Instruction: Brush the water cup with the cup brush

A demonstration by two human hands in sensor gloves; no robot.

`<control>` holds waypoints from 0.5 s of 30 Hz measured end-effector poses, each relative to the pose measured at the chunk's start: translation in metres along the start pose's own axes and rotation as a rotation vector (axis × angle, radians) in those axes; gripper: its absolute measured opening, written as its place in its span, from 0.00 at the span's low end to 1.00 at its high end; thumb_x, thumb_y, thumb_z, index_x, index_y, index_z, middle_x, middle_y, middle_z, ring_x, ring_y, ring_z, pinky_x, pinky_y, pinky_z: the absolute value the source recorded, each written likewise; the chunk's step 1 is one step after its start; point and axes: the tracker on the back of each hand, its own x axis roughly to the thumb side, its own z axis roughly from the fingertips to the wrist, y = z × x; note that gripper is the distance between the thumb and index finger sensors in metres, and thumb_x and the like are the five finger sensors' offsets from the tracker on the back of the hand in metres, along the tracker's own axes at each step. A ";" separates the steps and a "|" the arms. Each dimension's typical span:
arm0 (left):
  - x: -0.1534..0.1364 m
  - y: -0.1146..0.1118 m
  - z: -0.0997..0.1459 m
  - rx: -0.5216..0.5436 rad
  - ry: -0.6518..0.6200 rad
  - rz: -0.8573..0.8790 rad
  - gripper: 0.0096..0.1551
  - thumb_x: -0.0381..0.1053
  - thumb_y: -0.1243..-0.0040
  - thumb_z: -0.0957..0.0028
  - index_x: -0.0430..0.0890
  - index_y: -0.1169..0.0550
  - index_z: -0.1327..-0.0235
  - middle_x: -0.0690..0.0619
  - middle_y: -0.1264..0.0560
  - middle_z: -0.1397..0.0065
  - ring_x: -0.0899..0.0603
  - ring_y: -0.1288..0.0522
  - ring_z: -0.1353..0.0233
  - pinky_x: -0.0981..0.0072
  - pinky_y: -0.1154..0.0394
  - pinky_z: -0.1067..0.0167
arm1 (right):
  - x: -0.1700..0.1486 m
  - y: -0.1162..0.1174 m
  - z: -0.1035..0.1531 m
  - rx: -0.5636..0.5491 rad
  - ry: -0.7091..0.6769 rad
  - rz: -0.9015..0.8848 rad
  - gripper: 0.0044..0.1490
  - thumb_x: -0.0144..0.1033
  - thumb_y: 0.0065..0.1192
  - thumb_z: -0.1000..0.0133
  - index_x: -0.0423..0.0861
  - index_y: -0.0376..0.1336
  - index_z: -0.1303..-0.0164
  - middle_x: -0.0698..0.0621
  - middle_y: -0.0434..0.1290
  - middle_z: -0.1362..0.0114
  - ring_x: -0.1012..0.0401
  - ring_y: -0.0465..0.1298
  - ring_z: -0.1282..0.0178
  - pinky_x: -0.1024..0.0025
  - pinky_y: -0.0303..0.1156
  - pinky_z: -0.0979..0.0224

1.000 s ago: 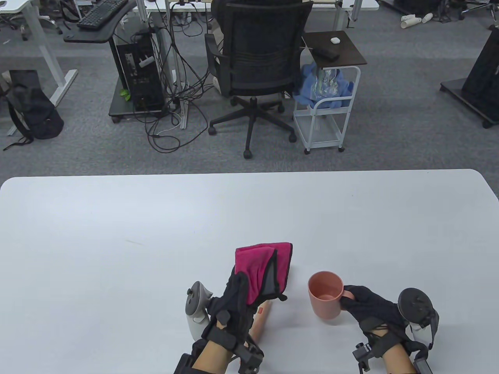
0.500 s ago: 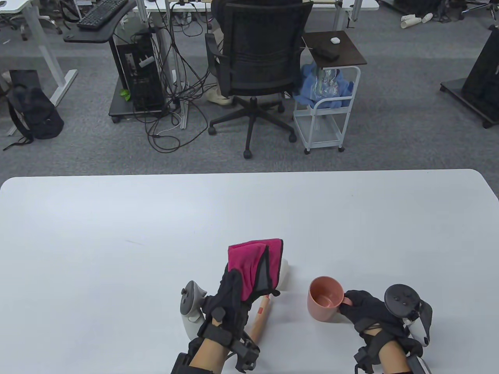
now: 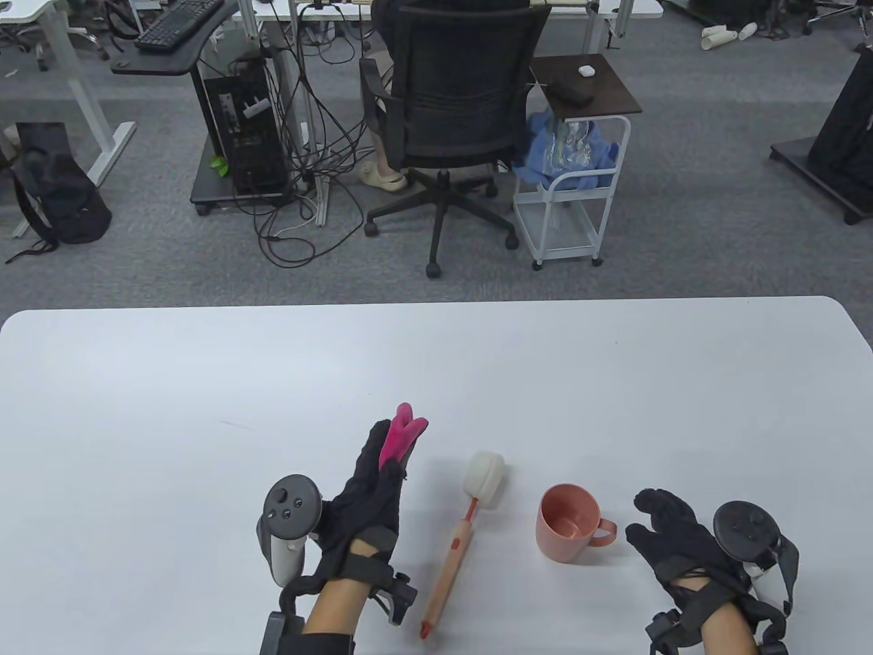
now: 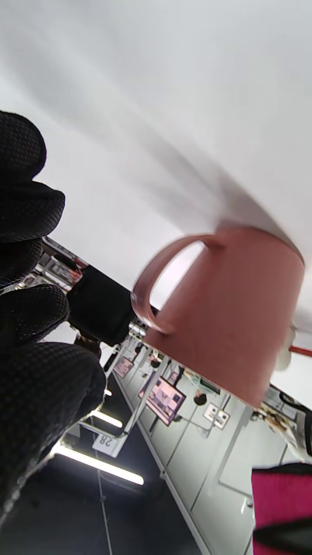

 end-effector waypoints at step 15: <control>-0.064 -0.051 -0.012 -0.671 0.324 -1.196 0.43 0.70 0.49 0.55 0.80 0.55 0.30 0.68 0.61 0.17 0.46 0.62 0.12 0.36 0.59 0.19 | 0.007 0.006 0.004 0.015 -0.091 -0.068 0.38 0.46 0.61 0.43 0.50 0.54 0.23 0.38 0.48 0.17 0.40 0.57 0.19 0.42 0.55 0.21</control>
